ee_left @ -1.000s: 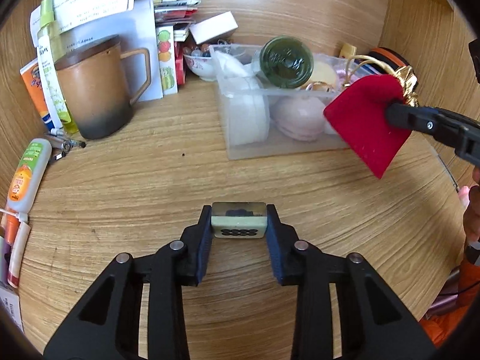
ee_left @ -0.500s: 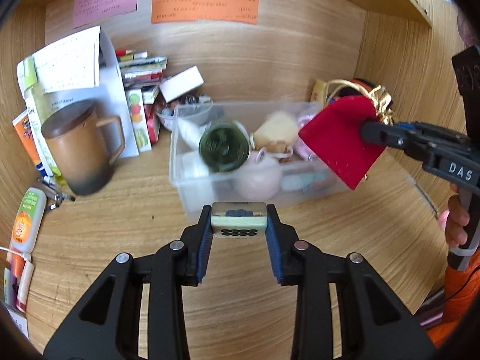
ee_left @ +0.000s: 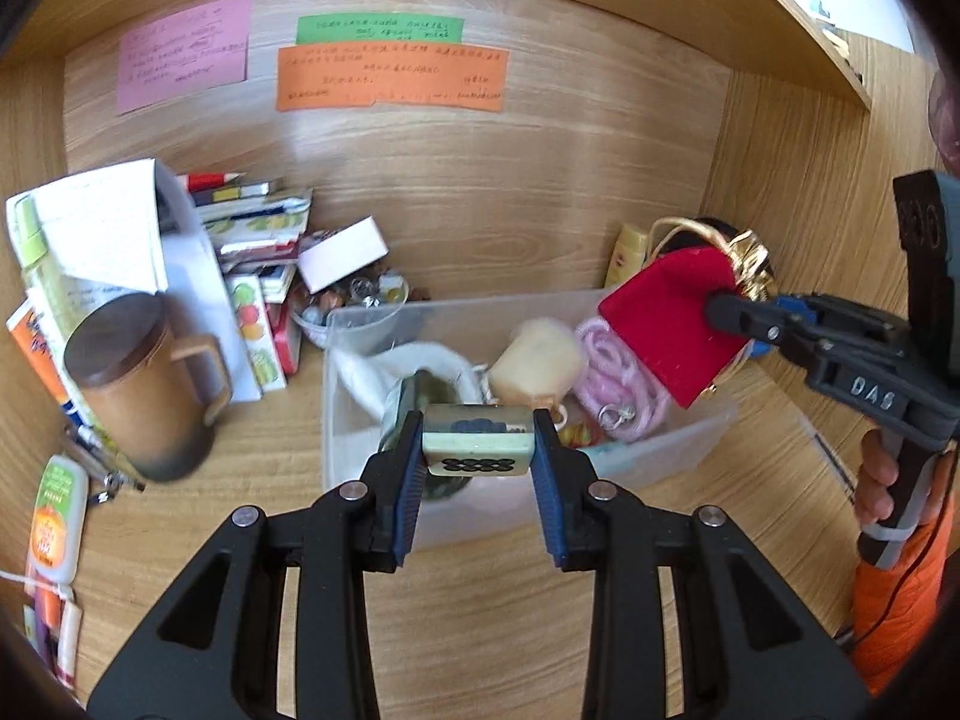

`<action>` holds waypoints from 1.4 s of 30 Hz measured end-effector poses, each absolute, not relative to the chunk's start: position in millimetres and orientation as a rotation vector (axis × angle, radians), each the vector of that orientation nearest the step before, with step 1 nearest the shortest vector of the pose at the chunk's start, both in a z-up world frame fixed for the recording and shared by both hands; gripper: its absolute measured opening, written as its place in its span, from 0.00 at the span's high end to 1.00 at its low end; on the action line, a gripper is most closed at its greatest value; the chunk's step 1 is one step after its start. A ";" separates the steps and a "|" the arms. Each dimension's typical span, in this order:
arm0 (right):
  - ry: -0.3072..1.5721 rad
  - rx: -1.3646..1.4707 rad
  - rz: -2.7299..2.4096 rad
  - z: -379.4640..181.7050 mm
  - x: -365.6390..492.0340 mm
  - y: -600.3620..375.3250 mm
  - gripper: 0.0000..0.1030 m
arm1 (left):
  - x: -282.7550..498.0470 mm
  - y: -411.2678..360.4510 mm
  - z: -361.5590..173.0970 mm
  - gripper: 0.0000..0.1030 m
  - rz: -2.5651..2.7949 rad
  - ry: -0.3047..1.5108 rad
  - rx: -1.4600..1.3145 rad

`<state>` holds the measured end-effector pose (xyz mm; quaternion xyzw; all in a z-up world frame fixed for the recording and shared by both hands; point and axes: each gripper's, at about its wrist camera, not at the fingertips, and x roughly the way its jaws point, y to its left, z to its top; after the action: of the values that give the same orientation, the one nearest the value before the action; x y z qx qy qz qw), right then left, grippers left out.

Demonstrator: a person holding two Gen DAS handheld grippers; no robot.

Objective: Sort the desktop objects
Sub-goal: 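Carry the square tile and red pouch over the clear box, then lower the tile and red pouch into the clear box and open both grippers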

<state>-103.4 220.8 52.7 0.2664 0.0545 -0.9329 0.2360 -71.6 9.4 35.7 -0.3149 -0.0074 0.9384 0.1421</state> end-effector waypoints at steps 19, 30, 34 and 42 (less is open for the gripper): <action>0.217 0.870 -2.524 16.3 -143.3 216.2 0.79 | -128.1 57.6 9.6 0.68 2.588 0.082 -1.003; 0.242 0.942 -2.501 -2.2 -155.1 212.0 0.79 | -134.3 67.5 -2.0 0.68 2.578 0.132 -1.032; 0.296 0.956 -2.516 -8.1 -157.3 206.1 0.77 | -134.2 70.0 -4.5 0.68 2.594 0.159 -1.030; 0.412 0.911 -2.565 -7.8 -153.1 198.2 0.62 | -131.1 68.2 -0.9 0.64 2.624 0.167 -1.011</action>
<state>-153.0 198.2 -7.8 0.3245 0.1468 -0.9142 0.1931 -131.1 68.2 -0.9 -0.3543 0.0584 0.9193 0.1613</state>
